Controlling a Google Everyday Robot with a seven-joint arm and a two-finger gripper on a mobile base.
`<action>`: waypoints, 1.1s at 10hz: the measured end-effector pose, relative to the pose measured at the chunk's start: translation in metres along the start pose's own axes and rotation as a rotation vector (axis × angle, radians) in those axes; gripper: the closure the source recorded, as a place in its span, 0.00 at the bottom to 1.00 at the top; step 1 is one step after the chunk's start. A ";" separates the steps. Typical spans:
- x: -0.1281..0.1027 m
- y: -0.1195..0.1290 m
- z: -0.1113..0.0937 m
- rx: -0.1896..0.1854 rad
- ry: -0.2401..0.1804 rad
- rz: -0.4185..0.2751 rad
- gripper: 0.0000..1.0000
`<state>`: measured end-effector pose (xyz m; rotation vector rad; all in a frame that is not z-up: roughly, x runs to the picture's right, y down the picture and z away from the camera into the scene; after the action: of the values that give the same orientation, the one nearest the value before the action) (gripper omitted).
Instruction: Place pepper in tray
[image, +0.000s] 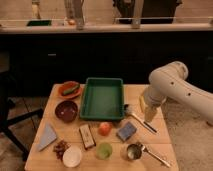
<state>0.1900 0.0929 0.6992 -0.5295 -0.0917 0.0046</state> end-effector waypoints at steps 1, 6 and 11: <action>-0.015 -0.003 0.003 -0.001 -0.009 -0.018 0.20; -0.057 -0.012 0.014 -0.017 -0.047 -0.046 0.20; -0.058 -0.012 0.013 -0.016 -0.049 -0.047 0.20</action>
<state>0.1305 0.0878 0.7116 -0.5434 -0.1520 -0.0286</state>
